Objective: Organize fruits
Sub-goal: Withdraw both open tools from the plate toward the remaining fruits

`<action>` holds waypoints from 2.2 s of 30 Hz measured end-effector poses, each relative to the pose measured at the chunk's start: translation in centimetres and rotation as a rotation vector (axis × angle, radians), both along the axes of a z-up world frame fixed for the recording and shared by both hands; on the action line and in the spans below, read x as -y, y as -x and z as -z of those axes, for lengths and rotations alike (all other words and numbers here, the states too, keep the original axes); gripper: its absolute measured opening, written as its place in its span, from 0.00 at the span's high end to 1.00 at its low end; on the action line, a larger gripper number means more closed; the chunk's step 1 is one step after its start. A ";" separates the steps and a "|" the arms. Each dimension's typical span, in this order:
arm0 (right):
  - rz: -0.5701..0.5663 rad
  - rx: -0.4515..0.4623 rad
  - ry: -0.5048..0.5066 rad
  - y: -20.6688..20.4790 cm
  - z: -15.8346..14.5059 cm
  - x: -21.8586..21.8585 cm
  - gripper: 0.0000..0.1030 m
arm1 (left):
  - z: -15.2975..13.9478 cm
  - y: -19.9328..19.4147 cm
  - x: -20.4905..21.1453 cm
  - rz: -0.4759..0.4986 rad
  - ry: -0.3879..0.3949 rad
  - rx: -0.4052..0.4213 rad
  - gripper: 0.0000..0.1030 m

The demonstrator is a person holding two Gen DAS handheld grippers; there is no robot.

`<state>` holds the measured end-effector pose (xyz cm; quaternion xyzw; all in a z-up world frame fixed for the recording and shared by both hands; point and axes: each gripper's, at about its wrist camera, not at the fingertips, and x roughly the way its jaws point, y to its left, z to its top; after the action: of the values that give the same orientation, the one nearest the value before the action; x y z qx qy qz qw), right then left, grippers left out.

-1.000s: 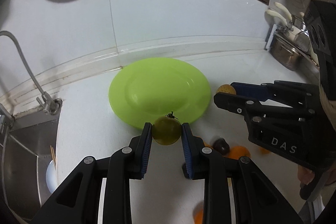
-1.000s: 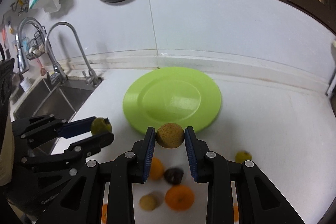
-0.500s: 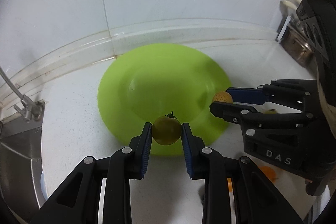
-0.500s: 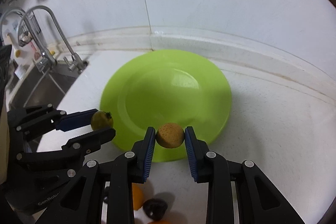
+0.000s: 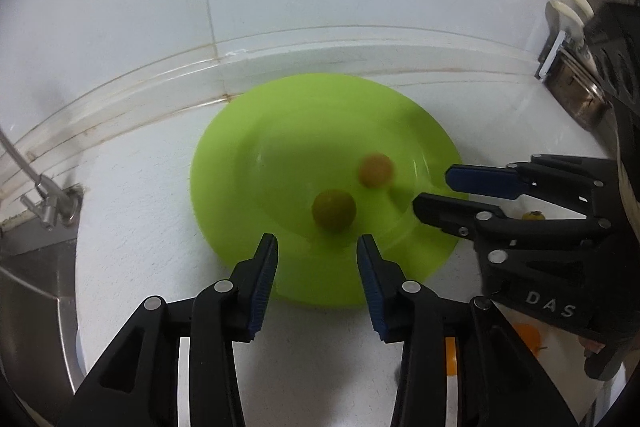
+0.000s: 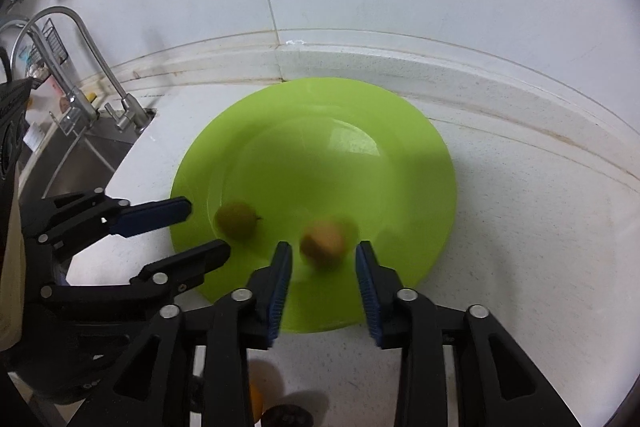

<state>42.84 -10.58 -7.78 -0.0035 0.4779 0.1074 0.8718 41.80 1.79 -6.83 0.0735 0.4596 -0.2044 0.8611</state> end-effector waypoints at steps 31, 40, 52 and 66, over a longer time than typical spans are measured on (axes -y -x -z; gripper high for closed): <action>0.189 0.315 0.060 17.0 -8.1 1.2 0.45 | -8.2 15.8 -3.7 -0.085 0.056 0.297 0.27; 0.229 0.343 0.098 20.9 -7.3 1.8 0.45 | -6.5 19.3 -3.2 -0.084 0.050 0.303 0.24; 0.253 0.263 0.099 22.6 -4.1 3.6 0.45 | -3.0 21.0 -1.9 -0.083 0.015 0.235 0.24; 0.262 0.163 0.081 21.1 -0.4 6.0 0.45 | 1.0 20.4 -0.1 -0.091 -0.028 0.117 0.24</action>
<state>21.75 -16.58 -7.37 0.0148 0.4059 -0.0274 0.9134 21.35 1.87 -7.81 0.0764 0.4141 -0.1538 0.8939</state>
